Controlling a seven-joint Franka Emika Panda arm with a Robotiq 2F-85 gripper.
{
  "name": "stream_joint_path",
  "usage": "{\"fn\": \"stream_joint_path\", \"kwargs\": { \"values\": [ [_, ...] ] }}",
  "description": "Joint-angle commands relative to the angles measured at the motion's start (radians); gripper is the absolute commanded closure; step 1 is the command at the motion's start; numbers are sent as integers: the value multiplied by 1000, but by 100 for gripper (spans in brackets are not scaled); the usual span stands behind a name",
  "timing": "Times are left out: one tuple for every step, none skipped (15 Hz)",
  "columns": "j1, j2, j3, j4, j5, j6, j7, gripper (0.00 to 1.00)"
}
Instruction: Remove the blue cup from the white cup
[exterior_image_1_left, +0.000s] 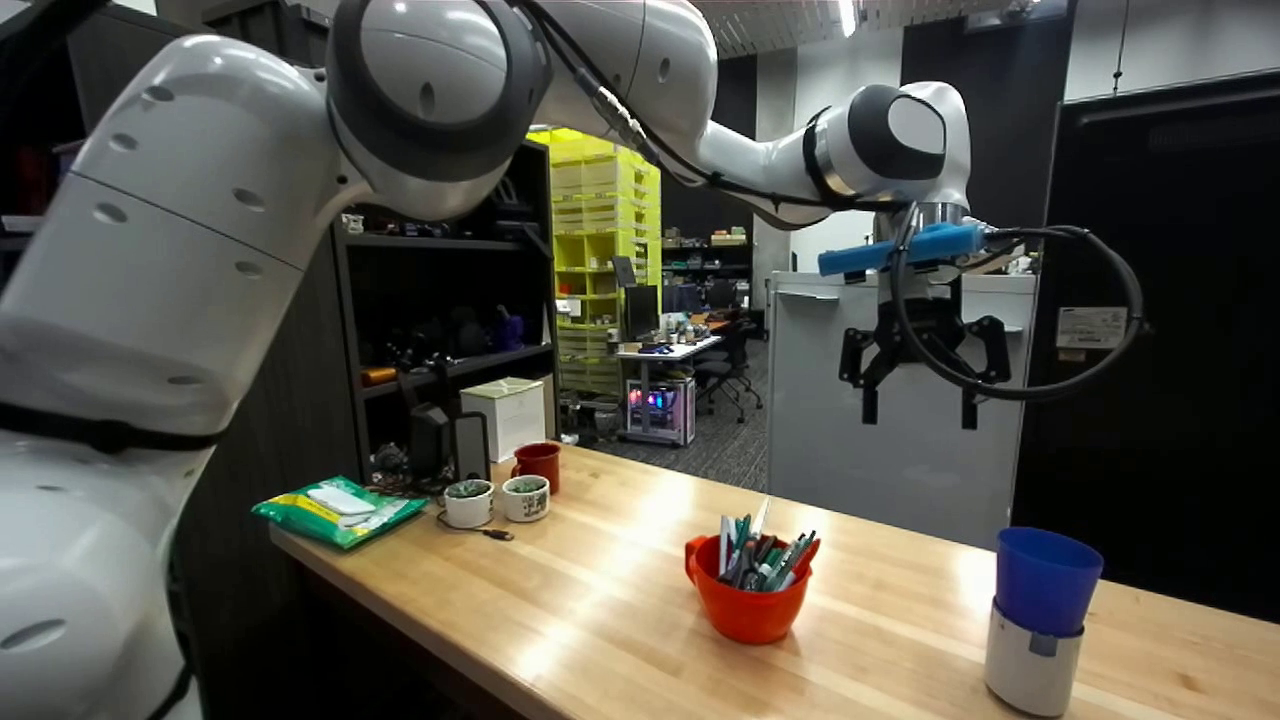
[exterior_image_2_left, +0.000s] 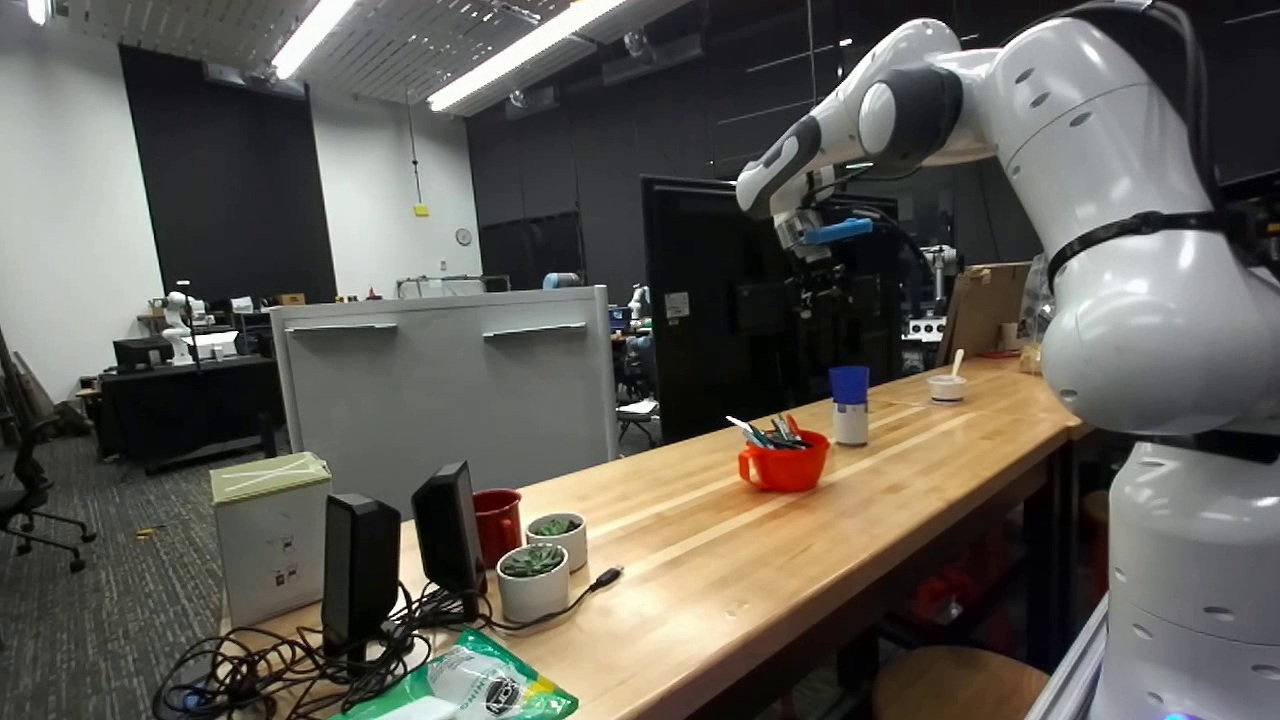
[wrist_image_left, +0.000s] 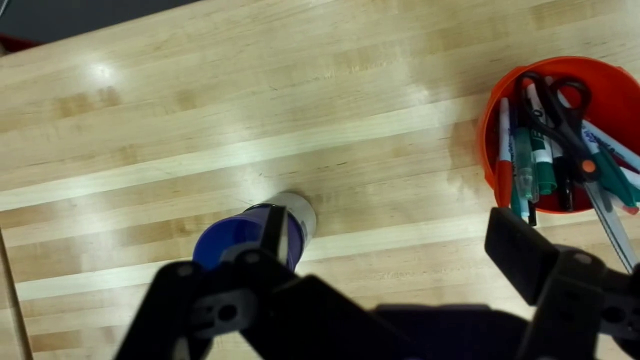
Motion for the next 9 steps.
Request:
{"fn": "stream_joint_path", "kwargs": {
  "values": [
    [0,5,2,6,1,6,-3,0],
    [-1,16,4,17,-2,8,-17,0],
    [-12,30,16,37,-14,2,-38,0],
    [-14,44,19,49,-22,-1,-64,0],
    [-21,63,21,69,-26,-4,-90,0],
    [-25,77,22,83,-28,-2,-104,0],
    [-30,93,22,100,-28,-6,-120,0],
    [-36,116,22,124,-29,-9,-132,0],
    [-41,135,21,145,-32,-10,-141,0]
  ]
}}
